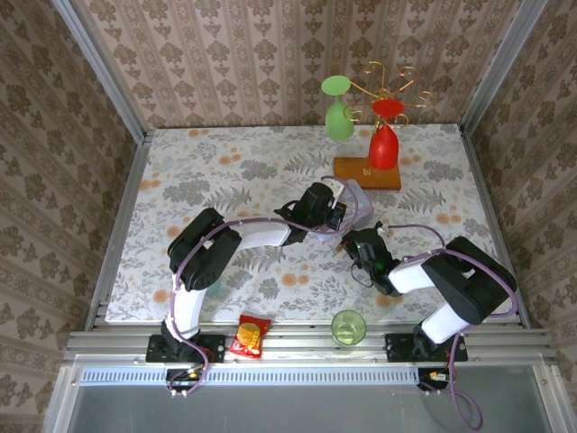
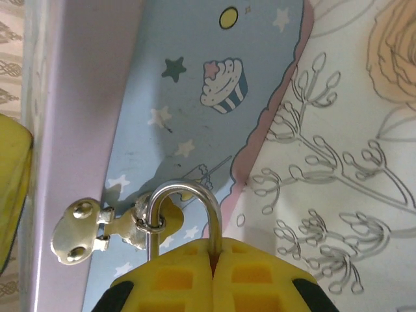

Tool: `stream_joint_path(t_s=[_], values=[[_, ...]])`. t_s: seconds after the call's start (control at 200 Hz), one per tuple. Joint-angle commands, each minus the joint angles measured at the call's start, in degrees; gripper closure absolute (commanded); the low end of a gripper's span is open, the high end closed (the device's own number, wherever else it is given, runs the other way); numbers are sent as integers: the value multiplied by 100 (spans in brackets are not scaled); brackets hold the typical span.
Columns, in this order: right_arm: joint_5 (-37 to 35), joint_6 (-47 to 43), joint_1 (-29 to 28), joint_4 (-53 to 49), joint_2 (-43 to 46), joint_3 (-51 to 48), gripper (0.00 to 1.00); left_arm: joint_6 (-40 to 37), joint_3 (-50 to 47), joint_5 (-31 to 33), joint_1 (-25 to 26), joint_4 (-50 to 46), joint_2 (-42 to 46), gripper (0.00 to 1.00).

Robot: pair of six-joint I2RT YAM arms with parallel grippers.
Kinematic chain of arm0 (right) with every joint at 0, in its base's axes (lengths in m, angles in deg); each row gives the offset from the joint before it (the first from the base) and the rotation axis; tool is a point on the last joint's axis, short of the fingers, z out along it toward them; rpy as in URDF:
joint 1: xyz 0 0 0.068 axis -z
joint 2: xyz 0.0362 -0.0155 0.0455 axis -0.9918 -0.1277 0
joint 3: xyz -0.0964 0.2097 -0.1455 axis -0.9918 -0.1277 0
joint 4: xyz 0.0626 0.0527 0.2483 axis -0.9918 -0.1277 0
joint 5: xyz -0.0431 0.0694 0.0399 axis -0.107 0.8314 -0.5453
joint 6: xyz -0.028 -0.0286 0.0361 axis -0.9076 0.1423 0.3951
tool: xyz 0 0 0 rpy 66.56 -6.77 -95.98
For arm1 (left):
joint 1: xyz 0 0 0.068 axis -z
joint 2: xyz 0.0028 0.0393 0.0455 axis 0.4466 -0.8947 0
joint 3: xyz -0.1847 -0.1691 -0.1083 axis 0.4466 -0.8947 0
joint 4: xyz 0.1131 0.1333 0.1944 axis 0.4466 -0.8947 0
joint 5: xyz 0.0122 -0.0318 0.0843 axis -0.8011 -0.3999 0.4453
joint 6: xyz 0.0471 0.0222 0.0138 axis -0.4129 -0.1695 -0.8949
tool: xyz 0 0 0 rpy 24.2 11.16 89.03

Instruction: Unlock a padlock with a key

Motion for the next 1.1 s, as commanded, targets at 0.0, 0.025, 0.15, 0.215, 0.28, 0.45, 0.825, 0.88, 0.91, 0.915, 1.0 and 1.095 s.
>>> stream_joint_path(t_s=[0.0,0.025,0.15,0.215,0.28,0.45,0.825,0.88,0.91,0.915,1.0,1.095], values=[[-250,-396,188,217,-249,-131,100,-154,-524,317,110,-1531,-326,100],[-256,-382,210,293,-262,-152,100,-182,-571,355,138,-1516,-311,100],[-303,-540,217,295,-211,-85,100,-119,-776,280,137,-1266,-305,100],[-367,-683,219,-132,-78,35,100,-105,-826,309,138,-1205,-339,100],[-551,-723,217,-624,98,100,100,-102,-889,296,126,-1132,-350,100],[-634,-956,387,-895,407,68,100,-12,-1126,197,69,-837,-268,100],[13,-461,562,-108,-3,8,100,-14,-1429,305,30,-677,-128,100],[0,-554,588,-145,32,32,100,-5,-1492,318,18,-646,-90,100],[-35,-579,605,-269,87,54,100,-11,-1516,318,10,-640,-66,100],[-37,-585,606,-289,100,61,100,-2,-1520,318,10,-638,-63,100],[-28,-784,680,-412,266,80,100,6,-1581,318,-13,-631,13,100],[-21,-875,685,-724,461,148,100,-13,-1620,345,-42,-627,87,100]])
